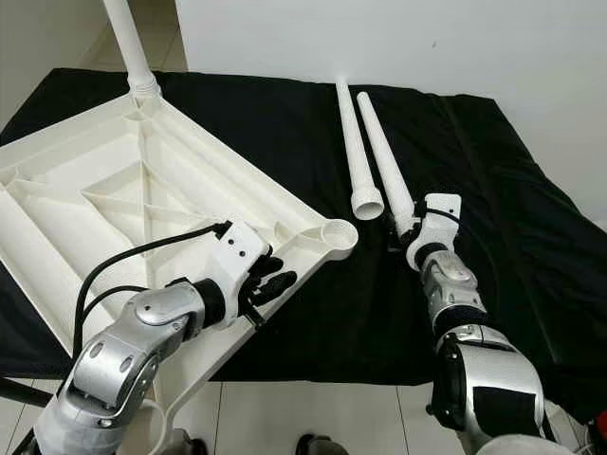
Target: Building children table
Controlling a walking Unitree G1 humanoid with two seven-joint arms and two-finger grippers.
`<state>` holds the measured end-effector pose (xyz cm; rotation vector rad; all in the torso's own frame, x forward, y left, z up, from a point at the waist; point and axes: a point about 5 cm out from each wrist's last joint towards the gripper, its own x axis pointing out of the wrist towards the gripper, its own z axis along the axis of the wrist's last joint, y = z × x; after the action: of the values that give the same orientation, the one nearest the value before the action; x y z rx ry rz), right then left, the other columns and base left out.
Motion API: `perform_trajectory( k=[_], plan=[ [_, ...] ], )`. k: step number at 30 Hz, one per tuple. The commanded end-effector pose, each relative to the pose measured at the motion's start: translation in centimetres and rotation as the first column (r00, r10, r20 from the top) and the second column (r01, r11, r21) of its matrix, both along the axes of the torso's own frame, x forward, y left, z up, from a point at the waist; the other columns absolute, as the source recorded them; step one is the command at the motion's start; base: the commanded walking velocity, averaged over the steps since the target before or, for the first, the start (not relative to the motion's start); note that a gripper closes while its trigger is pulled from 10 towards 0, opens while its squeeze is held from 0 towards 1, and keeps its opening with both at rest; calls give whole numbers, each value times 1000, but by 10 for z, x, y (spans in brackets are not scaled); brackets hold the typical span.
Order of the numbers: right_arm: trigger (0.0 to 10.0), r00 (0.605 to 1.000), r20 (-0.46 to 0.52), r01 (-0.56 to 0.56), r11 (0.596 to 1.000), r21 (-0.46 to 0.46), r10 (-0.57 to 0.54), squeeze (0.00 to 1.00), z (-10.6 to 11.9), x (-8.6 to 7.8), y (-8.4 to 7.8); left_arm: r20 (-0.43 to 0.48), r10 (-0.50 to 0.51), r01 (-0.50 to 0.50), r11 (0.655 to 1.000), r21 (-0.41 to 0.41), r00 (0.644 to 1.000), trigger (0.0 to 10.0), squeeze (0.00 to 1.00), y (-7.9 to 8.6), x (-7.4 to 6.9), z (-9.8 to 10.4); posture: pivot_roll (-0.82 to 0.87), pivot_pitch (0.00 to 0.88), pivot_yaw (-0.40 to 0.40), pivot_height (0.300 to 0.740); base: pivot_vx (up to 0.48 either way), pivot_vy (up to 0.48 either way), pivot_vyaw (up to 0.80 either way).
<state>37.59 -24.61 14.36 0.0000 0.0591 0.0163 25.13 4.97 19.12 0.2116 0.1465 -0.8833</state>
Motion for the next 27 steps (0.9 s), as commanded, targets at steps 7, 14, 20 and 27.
perform_trajectory(
  k=[7, 14, 20, 27],
  plan=[
    [0, 999, -36, -15, 1000, -18, 15, 0, -5, 0, 2, 26, 69, -70, 998, 12, 997, 10000, 0, 2, 5, 3, 62, 172, -58, 740, 0, 0, 0],
    [0, 998, -43, -36, 999, -22, 35, 0, -7, -2, 1, 43, 77, -77, 997, 7, 996, 10000, 0, 0, 9, 4, 54, 149, -67, 740, 0, 0, 0],
    [10000, 999, 33, -6, 999, -35, 8, 0, -4, -4, 0, 60, 71, -70, 997, -22, 996, 10000, 0, -4, 12, 8, 48, 114, -75, 740, 0, 0, 0],
    [10000, 976, 157, 153, 988, 16, -154, 0, -3, -13, -10, 61, 51, -46, 996, -83, 997, 10000, 0, -7, 17, 13, 23, 54, -70, 740, 0, 0, 0]
  ],
)
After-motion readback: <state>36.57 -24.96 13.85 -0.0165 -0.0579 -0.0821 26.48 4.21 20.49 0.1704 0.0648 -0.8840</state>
